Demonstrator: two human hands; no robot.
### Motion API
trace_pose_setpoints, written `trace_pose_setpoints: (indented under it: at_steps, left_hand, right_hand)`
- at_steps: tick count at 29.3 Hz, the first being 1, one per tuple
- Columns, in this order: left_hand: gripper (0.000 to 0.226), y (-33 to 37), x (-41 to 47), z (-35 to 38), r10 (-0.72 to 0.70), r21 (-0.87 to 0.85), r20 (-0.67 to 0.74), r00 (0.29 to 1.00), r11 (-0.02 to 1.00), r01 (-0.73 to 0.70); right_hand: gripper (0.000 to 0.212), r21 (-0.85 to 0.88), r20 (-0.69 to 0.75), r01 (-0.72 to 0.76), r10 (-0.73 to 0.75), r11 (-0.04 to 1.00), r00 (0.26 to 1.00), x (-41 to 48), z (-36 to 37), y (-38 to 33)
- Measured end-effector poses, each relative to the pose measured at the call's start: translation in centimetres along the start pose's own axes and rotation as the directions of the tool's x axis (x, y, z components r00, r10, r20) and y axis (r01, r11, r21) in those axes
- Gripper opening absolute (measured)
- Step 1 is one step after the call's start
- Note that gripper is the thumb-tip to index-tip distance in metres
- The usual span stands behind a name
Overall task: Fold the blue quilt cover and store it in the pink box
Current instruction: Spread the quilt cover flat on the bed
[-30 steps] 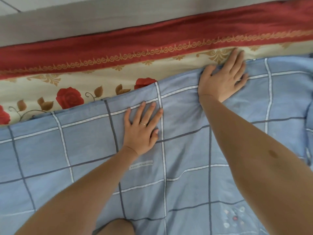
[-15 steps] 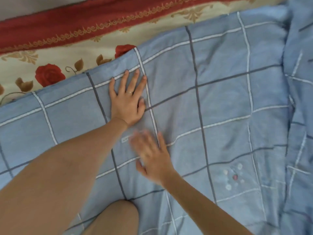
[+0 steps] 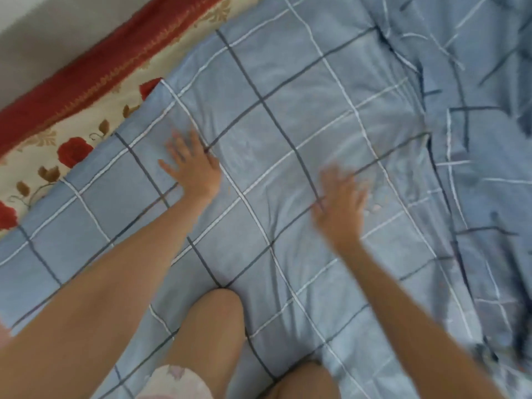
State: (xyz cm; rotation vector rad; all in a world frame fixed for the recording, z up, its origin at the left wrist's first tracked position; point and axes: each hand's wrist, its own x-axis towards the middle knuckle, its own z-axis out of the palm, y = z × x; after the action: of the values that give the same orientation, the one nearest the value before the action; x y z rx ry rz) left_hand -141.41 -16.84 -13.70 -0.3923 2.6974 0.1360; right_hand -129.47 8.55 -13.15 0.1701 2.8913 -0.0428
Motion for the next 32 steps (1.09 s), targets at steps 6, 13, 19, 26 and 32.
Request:
trace_pose_setpoints:
  at_steps: [6,13,19,26,32]
  left_hand:
    - [0.075,2.4,-11.4,6.0,0.224,-0.042,0.109,0.969,0.974,-0.221]
    - [0.087,5.6,-20.2,9.9,0.344,-0.016,0.295,0.891,0.935,-0.355]
    - [0.104,14.7,-24.6,11.9,0.621,0.103,0.508,0.597,0.644,-0.758]
    - [0.089,30.6,-22.3,11.2,0.684,0.106,0.580,0.443,0.476,-0.873]
    - [0.096,27.5,-24.4,11.6,0.697,0.085,0.566,0.441,0.483,-0.872]
  right_hand:
    - [0.064,-0.057,0.303,0.408,-0.373,0.911,0.877,-16.8,7.7,4.1]
    - [0.060,0.001,0.280,-0.624,0.599,0.782,0.750,-12.3,2.8,26.6]
    - [0.053,0.022,0.052,-0.503,0.501,0.864,0.864,-14.8,2.6,19.7]
    - [0.058,0.158,0.367,0.241,-0.283,0.958,0.886,-33.3,9.3,11.7]
    - [0.056,-0.144,0.435,-0.669,0.653,0.729,0.619,-32.5,7.0,30.1]
